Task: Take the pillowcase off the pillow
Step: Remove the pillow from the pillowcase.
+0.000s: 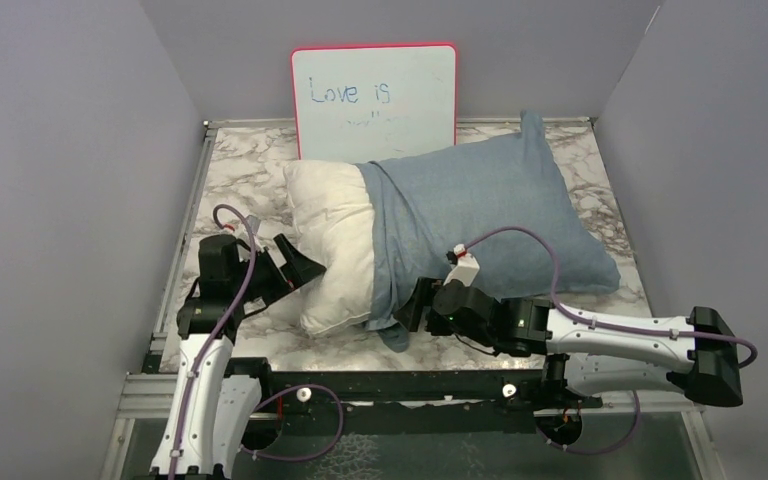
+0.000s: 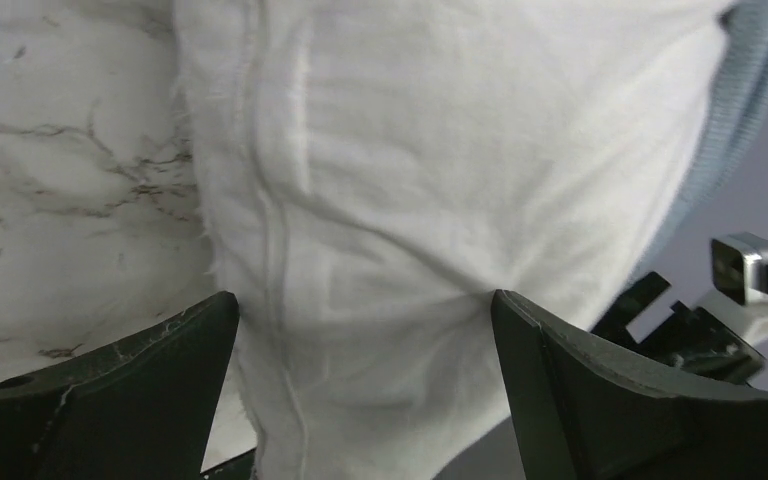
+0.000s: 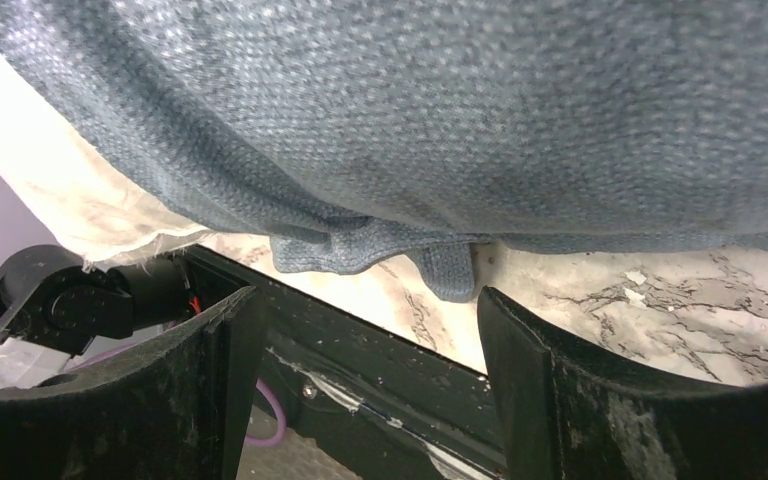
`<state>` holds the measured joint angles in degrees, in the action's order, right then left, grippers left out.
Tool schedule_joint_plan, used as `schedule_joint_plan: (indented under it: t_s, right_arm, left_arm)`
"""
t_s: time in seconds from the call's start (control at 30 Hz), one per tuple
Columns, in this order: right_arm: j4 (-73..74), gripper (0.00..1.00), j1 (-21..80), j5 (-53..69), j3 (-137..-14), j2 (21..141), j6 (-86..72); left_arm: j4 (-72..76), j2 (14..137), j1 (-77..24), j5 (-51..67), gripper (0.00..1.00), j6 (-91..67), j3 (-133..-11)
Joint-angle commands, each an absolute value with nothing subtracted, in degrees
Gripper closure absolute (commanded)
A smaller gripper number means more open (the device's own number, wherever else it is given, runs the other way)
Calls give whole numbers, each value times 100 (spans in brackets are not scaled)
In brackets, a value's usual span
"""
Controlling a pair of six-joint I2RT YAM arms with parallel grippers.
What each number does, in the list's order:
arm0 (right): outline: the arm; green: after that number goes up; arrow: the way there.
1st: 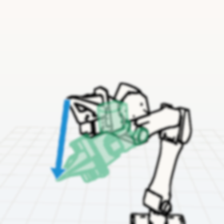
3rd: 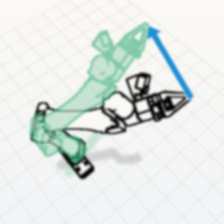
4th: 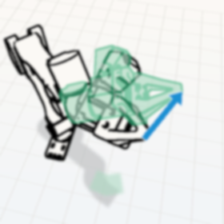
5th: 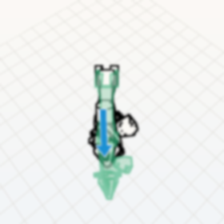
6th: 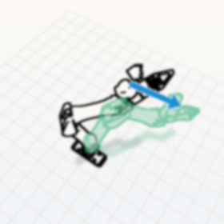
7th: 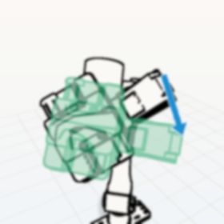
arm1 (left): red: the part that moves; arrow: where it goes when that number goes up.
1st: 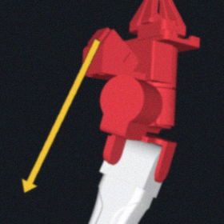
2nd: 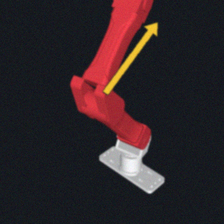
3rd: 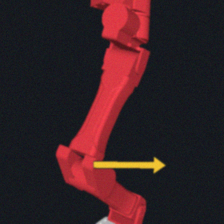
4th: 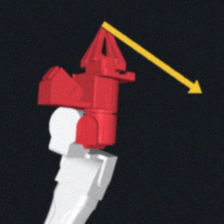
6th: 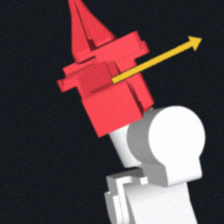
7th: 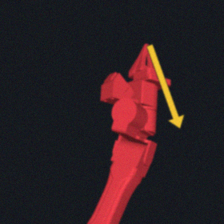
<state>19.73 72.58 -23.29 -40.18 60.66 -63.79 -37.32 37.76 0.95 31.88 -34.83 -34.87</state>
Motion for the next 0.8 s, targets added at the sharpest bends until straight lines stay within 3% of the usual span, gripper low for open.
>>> schedule_joint_plan:
  t_s: [0.0,0.33,0.5,0.77]
  right_arm:
    - [1853,20,7259,-2433,-3997,6144,-6553]
    - [1582,19,7260,-2358,-3914,6267,-6855]
    - [1447,20,7260,-2157,-4013,6461,-6803]
    - [1177,20,7255,-2023,-3864,6502,-6857]
  left_arm:
    - [-2656,3373,14,4415,1,-3839,-3334]
    - [-2377,3281,-182,5491,1,-4288,-2669]
    - [-3592,3357,-185,4648,1,-3532,-2524]
    - [-4659,3698,-185,3147,1,-2901,-3255]
